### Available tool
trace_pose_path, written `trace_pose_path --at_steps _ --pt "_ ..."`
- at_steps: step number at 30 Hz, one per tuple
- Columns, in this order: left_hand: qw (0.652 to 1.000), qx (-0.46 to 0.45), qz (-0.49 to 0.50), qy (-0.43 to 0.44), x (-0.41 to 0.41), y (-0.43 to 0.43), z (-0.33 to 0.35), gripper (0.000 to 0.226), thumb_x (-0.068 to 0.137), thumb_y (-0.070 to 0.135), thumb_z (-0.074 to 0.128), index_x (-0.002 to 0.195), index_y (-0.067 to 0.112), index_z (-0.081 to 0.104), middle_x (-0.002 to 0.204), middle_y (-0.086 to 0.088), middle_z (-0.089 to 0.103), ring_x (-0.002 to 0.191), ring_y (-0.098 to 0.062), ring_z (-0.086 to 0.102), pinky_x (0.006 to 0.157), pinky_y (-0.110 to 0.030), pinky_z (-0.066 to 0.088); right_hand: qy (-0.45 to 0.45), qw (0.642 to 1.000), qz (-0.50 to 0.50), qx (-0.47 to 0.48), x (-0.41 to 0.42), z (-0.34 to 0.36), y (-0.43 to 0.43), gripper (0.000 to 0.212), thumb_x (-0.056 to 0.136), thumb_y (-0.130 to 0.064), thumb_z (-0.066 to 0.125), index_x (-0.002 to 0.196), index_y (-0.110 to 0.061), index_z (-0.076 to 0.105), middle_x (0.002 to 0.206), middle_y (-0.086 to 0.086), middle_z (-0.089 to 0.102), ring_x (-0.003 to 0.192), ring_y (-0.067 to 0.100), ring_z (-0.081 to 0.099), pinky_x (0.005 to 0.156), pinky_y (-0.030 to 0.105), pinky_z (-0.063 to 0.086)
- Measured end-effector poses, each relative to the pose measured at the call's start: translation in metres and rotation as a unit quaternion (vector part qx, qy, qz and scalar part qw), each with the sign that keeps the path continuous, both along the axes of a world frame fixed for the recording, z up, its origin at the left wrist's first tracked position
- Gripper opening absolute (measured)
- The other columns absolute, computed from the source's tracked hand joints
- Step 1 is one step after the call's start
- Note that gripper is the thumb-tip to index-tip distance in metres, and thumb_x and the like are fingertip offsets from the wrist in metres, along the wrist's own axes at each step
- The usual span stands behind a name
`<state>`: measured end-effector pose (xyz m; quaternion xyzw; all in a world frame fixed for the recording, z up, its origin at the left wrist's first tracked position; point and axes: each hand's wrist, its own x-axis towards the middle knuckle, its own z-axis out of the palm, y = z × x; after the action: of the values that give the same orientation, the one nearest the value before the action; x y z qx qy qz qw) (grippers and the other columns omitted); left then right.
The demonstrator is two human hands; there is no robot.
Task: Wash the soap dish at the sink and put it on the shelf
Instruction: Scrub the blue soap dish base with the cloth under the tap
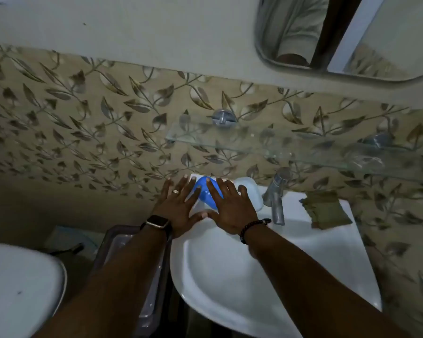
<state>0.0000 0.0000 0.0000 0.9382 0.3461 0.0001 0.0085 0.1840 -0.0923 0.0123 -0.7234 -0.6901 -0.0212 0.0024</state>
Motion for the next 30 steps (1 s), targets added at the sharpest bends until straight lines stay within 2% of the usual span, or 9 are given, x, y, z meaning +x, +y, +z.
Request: trace_pose_path --at_steps 4,8,15,19,22,24,26,28,30 --pt "0.998 -0.002 -0.028 0.049 0.021 0.003 -0.013 0.098 0.085 0.082 0.001 0.160 0.021 0.014 0.169 0.001 0.006 0.156 -0.018 -0.003 0.112 -0.054 -0.030 -0.047 0.999 0.015 -0.017 0.009 -0.011 0.013 0.080 0.089 -0.052 0.062 0.152 -0.014 0.031 0.149 0.014 0.044 0.137 0.034 0.035 0.111 0.056 0.025" --pt "0.997 -0.012 -0.022 0.074 0.027 0.006 -0.026 0.097 0.085 0.080 0.000 0.161 0.021 0.012 0.169 0.001 0.008 0.155 -0.014 -0.002 0.114 -0.058 -0.026 -0.074 0.996 0.049 -0.023 0.012 -0.014 0.023 0.030 0.088 -0.025 0.064 0.115 -0.013 0.062 0.116 0.008 0.062 0.123 0.031 0.046 0.101 0.052 0.032" --pt "0.997 -0.022 -0.016 0.067 0.024 0.011 -0.032 0.096 0.085 0.081 -0.003 0.161 0.024 0.009 0.169 0.002 0.004 0.155 -0.014 -0.006 0.116 -0.056 -0.025 -0.086 0.994 0.068 0.002 0.005 -0.012 0.021 0.013 0.086 -0.018 0.061 0.097 -0.015 0.068 0.095 0.004 0.066 0.106 0.029 0.057 0.091 0.050 0.044" --pt "0.997 -0.063 0.014 0.031 0.019 0.009 -0.027 0.095 0.081 0.084 -0.005 0.160 0.033 0.008 0.167 0.005 -0.016 0.153 -0.017 -0.017 0.120 -0.052 -0.016 -0.091 0.993 0.057 0.042 0.002 -0.008 0.015 0.010 0.081 -0.014 0.062 0.089 -0.016 0.067 0.088 0.003 0.064 0.097 0.027 0.058 0.084 0.047 0.043" --pt "0.990 -0.077 0.085 -0.081 0.015 0.004 -0.014 0.087 0.087 0.080 0.009 0.159 0.032 0.019 0.169 -0.004 -0.009 0.155 -0.028 0.003 0.122 -0.050 0.005 -0.101 0.990 0.046 0.084 -0.001 -0.004 0.002 0.014 0.080 -0.007 0.053 0.085 -0.016 0.063 0.085 0.003 0.060 0.090 0.027 0.056 0.079 0.045 0.040" --pt "0.969 -0.083 0.150 -0.180 0.016 0.002 -0.006 0.073 0.097 0.065 0.031 0.156 0.022 0.033 0.168 -0.014 0.013 0.148 -0.034 0.027 0.116 -0.050 0.027 -0.100 0.988 0.037 0.109 -0.004 -0.002 -0.011 0.020 0.080 -0.005 0.045 0.084 -0.017 0.061 0.083 0.002 0.058 0.087 0.026 0.056 0.076 0.043 0.039" --pt "0.929 -0.153 0.207 -0.265 0.018 0.004 -0.004 0.058 0.101 0.045 0.048 0.146 0.008 0.046 0.154 -0.024 0.040 0.136 -0.039 0.045 0.110 -0.047 0.040 -0.093 0.987 0.028 0.127 -0.009 0.001 -0.028 0.026 0.080 -0.004 0.038 0.084 -0.017 0.060 0.083 0.002 0.057 0.085 0.026 0.056 0.076 0.043 0.038" --pt "0.874 -0.269 0.250 -0.317 0.022 0.005 -0.005 0.040 0.102 0.035 0.051 0.123 0.003 0.062 0.120 -0.027 0.068 0.111 -0.041 0.065 0.095 -0.045 0.051 -0.084 0.987 0.017 0.139 -0.013 0.002 -0.045 0.030 0.080 -0.003 0.033 0.085 -0.017 0.059 0.083 0.002 0.057 0.085 0.027 0.056 0.076 0.043 0.039" --pt "0.813 -0.377 0.251 -0.365 0.022 -0.005 -0.005 0.030 0.101 0.028 0.056 0.093 0.002 0.068 0.091 -0.029 0.074 0.076 -0.036 0.074 0.070 -0.044 0.060 -0.078 0.986 0.005 0.149 -0.015 0.002 -0.065 0.030 0.082 -0.003 0.032 0.084 -0.017 0.058 0.084 0.002 0.058 0.085 0.027 0.056 0.075 0.042 0.039"
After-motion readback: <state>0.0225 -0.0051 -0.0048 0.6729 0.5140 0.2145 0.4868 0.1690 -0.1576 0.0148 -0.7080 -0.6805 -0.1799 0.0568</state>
